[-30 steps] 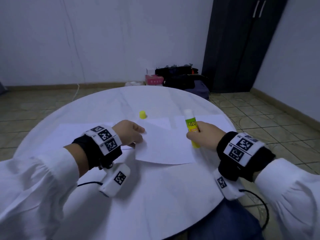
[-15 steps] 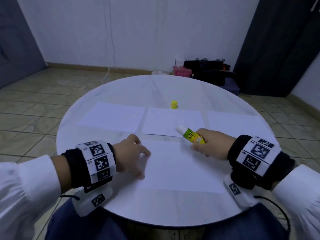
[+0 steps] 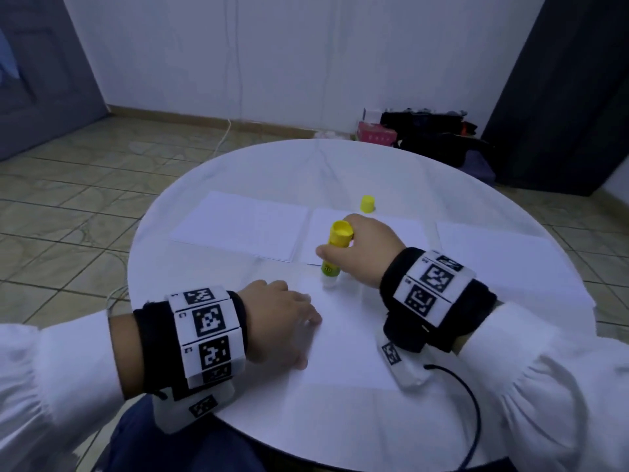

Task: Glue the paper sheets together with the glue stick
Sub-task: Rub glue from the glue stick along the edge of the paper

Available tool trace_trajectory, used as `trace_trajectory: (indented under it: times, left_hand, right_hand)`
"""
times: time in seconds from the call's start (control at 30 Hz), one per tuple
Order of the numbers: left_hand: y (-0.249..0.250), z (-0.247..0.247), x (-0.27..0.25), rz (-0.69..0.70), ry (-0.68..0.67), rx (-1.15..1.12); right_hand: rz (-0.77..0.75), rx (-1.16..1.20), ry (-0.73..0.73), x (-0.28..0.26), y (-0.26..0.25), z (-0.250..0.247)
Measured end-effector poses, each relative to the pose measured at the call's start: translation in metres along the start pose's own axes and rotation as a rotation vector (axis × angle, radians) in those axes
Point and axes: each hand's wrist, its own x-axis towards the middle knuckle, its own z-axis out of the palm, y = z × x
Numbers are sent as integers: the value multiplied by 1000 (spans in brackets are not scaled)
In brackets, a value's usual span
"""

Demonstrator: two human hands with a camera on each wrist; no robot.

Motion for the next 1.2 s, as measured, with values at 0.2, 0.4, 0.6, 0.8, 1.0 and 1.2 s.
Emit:
trace_trajectory:
  times: [0.2,0.4,0.6,0.8,1.0,1.2]
  left_hand:
    - [-2,7,0,2,27,4]
    - [-2,5,2,-2,18,23]
    - [-2,1,3,-14,-13,23]
    - [-5,-2,9,-41,-32,68]
    - [-10,0,15,-82,-33,39]
    - [-18,3,17,-213,-66,-57]
  right_hand:
    - [6,-39,-55,14,-10,25]
    - [50,-78,-32,9,4,20]
    - [144,-103,8,-11,43,-12]
    - [233,-127,77,-30,86,-45]
    - [275,-174,71,-34,95,-56]
    - [54,-86,148,-32,52,-49]
